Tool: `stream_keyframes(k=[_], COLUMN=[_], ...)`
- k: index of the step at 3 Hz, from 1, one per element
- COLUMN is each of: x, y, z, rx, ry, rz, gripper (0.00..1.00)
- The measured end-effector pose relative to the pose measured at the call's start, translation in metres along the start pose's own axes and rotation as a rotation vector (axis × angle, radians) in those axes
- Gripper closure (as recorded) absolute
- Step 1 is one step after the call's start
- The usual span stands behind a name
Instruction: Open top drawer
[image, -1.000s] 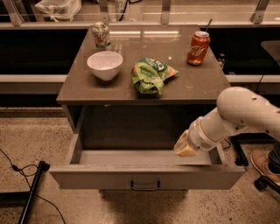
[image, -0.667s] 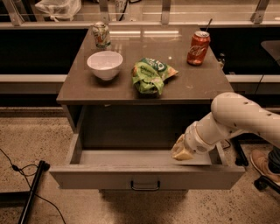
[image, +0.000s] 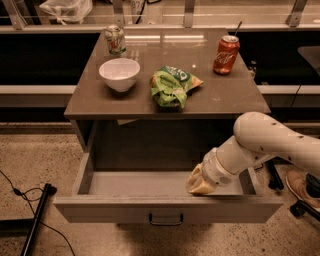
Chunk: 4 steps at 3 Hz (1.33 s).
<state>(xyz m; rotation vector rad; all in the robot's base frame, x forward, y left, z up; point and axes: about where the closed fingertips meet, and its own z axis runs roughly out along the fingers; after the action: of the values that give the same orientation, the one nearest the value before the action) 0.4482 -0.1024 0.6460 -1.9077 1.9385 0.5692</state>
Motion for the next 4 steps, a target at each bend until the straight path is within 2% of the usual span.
stream_keyframes(k=[1, 2, 3, 4], x=[-0.012, -0.02, -0.024, -0.03], y=[0.005, -0.008, -0.015, -0.008], z=[-0.004, -0.021, -0.062, -0.103], rx=[-0.047, -0.031, -0.022, 0.017], ry=[-0.031, -0.067, -0.125, -0.247], rz=[-0.077, -0.094, -0.099, -0.106], gripper=[1.0, 1.0, 1.0, 1.0])
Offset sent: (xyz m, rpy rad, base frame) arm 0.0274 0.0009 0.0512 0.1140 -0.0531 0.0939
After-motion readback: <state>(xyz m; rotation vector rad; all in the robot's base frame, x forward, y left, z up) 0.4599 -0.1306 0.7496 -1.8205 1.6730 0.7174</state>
